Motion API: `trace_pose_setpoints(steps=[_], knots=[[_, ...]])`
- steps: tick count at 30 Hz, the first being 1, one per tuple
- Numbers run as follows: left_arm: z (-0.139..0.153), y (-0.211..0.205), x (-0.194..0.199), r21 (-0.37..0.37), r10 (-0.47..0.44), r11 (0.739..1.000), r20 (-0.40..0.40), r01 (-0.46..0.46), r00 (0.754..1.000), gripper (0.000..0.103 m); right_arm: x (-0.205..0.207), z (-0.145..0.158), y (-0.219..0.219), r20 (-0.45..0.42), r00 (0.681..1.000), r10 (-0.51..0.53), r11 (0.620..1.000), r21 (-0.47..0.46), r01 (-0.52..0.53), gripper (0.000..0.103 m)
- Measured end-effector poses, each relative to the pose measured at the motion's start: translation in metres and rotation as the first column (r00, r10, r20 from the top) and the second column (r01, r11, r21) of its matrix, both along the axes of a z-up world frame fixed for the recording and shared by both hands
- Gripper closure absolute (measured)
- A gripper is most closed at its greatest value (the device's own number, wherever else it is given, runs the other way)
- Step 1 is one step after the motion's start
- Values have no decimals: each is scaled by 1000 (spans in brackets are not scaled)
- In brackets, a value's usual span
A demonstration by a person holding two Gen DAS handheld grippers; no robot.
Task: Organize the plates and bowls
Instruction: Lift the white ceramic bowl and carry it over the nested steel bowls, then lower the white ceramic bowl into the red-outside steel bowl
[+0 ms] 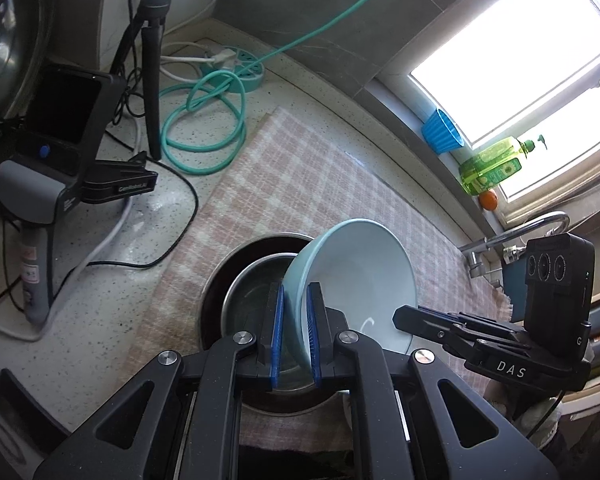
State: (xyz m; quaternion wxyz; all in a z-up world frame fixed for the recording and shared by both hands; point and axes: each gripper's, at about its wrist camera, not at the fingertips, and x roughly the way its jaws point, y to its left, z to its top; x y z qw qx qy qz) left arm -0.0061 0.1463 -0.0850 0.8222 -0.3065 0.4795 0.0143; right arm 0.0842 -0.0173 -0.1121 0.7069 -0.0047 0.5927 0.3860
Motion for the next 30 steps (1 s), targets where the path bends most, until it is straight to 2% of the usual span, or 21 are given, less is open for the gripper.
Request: trace_pose_setpoints(steps=[17, 26, 27, 28, 29, 30], knots=[[-25, 11, -12, -20, 13, 1000, -56, -14, 998, 94, -4, -28, 22, -38, 999, 25, 998, -58, -27, 89], [-29, 12, -13, -20, 12, 1000, -67, -13, 998, 94, -4, -25, 22, -14, 999, 29, 998, -57, -29, 88], [-28, 12, -13, -15, 10, 1000, -65, -11, 998, 93, -4, -23, 21, -12, 1000, 28, 998, -52, -28, 86], [-27, 11, -13, -12, 8, 1000, -63, -8, 998, 92, -4, -22, 20, -9, 1000, 25, 999, -46, -26, 76], [-25, 11, -14, -9, 7, 1000, -61, -8, 998, 92, -4, -20, 19, -4, 1000, 20, 999, -40, -20, 61], [-24, 11, -14, -5, 8, 1000, -59, -8, 998, 92, -4, -17, 17, 3, 1000, 12, 999, -30, -12, 55]])
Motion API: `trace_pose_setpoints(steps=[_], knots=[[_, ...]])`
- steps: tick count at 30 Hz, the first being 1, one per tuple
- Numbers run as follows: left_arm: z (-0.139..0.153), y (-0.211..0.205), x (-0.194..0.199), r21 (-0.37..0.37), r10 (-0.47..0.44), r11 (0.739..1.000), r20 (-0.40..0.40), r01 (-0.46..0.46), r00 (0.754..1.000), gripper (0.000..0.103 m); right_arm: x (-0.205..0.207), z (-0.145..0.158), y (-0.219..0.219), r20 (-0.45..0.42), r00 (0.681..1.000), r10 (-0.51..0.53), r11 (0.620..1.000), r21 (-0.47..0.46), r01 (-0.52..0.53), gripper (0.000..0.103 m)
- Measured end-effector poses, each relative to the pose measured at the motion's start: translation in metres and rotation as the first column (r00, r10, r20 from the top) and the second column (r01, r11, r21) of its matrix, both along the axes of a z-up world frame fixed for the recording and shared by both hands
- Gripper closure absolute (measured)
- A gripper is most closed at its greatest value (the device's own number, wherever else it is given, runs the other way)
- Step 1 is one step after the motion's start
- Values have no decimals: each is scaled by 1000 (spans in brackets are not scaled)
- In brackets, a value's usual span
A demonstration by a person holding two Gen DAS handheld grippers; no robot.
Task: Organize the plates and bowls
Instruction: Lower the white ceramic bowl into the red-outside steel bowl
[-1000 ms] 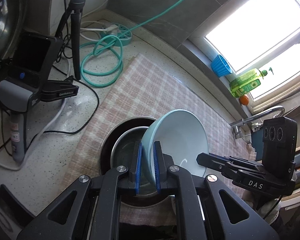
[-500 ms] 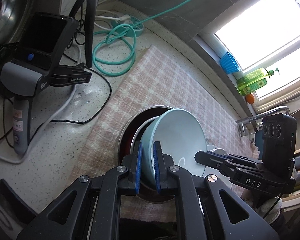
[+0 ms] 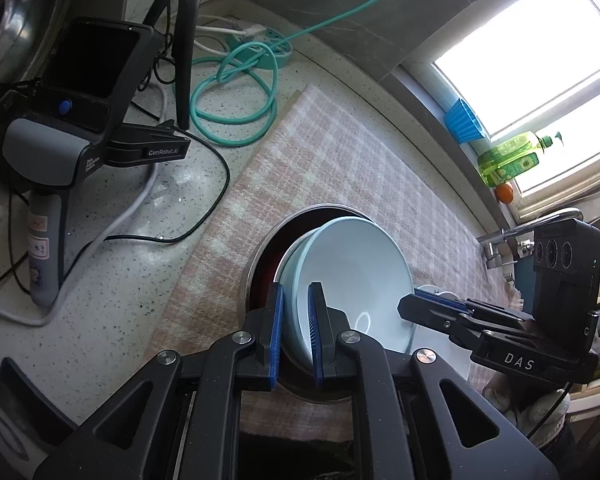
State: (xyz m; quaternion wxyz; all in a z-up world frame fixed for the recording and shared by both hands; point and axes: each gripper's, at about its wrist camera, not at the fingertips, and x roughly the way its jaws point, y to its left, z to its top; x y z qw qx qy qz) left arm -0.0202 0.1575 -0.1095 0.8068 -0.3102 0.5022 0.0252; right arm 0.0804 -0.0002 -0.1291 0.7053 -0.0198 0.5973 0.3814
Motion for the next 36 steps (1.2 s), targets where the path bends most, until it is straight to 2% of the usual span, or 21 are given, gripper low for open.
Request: trace_pose_setpoints(steps=[1, 6, 9, 15, 27, 36], knots=[[1, 0, -1, 3, 0, 1000, 2, 0, 1000, 92, 0, 3, -2, 9, 1000, -7, 1000, 7, 7, 52], [2, 6, -6, 10, 18, 1000, 11, -18, 1000, 92, 4, 13, -13, 38, 999, -38, 999, 26, 37, 52], [2, 11, -10, 11, 32, 999, 14, -32, 999, 86, 10, 14, -23, 26, 998, -64, 997, 38, 63, 51], [3, 17, -18, 21, 52, 998, 17, -52, 999, 86, 16, 10, -36, 2, 995, -101, 994, 48, 101, 51], [-11, 16, -18, 1, 52, 999, -10, -52, 999, 86, 15, -11, -38, -55, 992, -112, 992, 43, 115, 51], [-20, 15, -17, -4, 48, 999, -28, -49, 998, 86, 13, -24, -35, -88, 990, -110, 993, 27, 113, 68]])
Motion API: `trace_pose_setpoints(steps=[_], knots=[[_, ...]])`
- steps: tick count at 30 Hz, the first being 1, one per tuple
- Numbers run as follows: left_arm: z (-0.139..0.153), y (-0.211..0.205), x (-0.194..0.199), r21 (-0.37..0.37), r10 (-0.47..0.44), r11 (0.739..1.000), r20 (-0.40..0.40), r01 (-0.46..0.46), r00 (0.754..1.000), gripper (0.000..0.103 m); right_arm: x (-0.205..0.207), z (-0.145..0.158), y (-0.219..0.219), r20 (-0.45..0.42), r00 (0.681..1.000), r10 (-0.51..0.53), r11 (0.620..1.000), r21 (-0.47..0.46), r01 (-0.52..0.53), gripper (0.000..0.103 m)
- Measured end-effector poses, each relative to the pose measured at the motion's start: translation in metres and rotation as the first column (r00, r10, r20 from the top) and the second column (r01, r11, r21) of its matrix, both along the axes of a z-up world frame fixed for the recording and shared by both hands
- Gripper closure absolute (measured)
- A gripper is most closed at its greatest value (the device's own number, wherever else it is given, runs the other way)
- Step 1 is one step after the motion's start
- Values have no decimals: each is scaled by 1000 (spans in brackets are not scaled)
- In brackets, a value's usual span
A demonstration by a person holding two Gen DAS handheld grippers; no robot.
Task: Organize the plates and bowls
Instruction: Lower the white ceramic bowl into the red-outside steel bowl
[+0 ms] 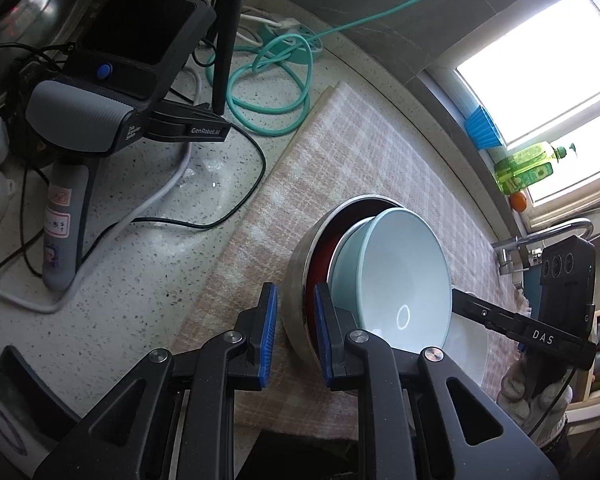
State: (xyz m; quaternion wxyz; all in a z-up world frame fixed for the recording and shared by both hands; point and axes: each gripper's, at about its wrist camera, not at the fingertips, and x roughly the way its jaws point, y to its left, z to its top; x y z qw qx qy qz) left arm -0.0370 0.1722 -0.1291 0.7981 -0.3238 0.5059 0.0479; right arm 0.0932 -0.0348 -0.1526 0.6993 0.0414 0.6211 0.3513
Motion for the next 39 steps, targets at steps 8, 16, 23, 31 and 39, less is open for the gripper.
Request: trace_pose_setpoints(steps=[8, 16, 23, 31, 39], knots=[[-9, -2, 0, -4, -8, 1000, -21, 8, 1000, 86, -1, -5, 7, -4, 1000, 13, 1000, -19, -13, 75], [-14, -3, 4, -5, -17, 1000, -25, 17, 1000, 88, -1, -9, 12, -17, 999, 30, 999, -24, -31, 83], [-12, -7, 7, 2, -27, 1000, -25, 27, 999, 95, -3, -8, 18, -13, 999, 42, 998, -35, -42, 89], [-8, -9, 6, -2, -27, 1000, -28, 27, 999, 95, -4, -2, 14, -10, 999, 33, 999, -30, -33, 89], [4, -18, 7, 6, -38, 999, -9, 38, 999, 95, -3, 7, 0, 1, 1000, 15, 1000, -16, -15, 89]])
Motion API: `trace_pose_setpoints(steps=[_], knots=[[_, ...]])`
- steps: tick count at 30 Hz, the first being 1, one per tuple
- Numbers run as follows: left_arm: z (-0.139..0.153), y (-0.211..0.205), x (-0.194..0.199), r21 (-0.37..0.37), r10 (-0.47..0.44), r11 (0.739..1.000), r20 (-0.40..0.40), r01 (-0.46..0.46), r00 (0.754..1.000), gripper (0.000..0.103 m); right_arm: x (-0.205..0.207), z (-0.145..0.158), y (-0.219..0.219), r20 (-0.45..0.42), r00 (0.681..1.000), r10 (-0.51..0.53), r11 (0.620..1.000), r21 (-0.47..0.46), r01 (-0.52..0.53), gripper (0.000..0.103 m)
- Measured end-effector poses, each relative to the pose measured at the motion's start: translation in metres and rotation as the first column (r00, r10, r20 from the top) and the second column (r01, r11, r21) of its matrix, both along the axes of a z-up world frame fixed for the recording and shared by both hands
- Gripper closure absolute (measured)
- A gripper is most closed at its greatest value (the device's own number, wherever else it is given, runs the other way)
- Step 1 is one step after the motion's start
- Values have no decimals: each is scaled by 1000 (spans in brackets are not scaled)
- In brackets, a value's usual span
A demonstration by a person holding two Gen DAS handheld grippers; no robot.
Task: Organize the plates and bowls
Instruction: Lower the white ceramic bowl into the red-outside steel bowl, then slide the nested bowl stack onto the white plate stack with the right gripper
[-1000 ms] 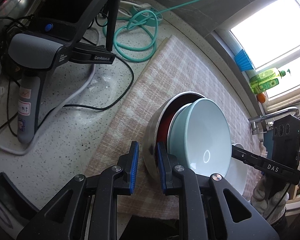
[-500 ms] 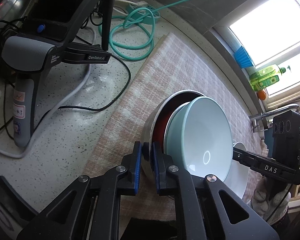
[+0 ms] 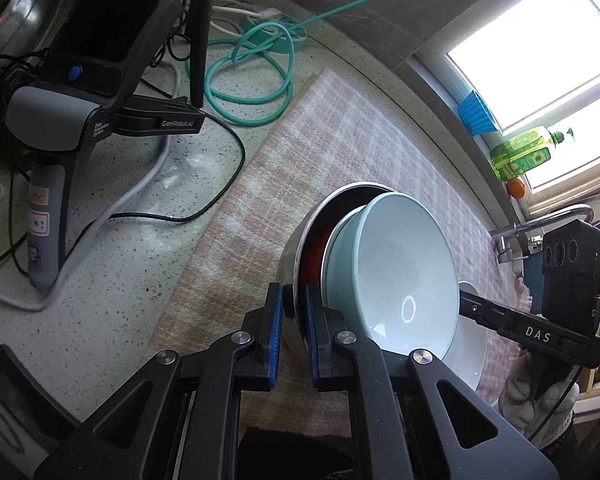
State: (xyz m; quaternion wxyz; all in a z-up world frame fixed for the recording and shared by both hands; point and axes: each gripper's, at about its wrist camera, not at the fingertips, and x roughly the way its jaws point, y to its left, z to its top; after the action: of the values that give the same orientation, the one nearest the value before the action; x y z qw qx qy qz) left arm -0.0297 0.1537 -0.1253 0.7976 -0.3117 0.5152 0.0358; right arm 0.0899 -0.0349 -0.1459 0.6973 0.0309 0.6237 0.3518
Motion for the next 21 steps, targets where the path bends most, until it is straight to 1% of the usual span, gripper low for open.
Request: trace_pose_setpoints(steps=[12, 16, 21], knots=[[38, -31, 7, 13, -54, 999, 82, 53, 995, 95, -4, 42, -44, 48, 998, -42, 998, 41, 40, 89], [45, -46, 11, 8, -82, 997, 101, 82, 992, 95, -7, 52, -65, 63, 996, -59, 998, 43, 56, 89], [49, -68, 15, 0, -120, 993, 114, 121, 986, 95, -10, 57, -95, 69, 994, -88, 996, 37, 85, 89]])
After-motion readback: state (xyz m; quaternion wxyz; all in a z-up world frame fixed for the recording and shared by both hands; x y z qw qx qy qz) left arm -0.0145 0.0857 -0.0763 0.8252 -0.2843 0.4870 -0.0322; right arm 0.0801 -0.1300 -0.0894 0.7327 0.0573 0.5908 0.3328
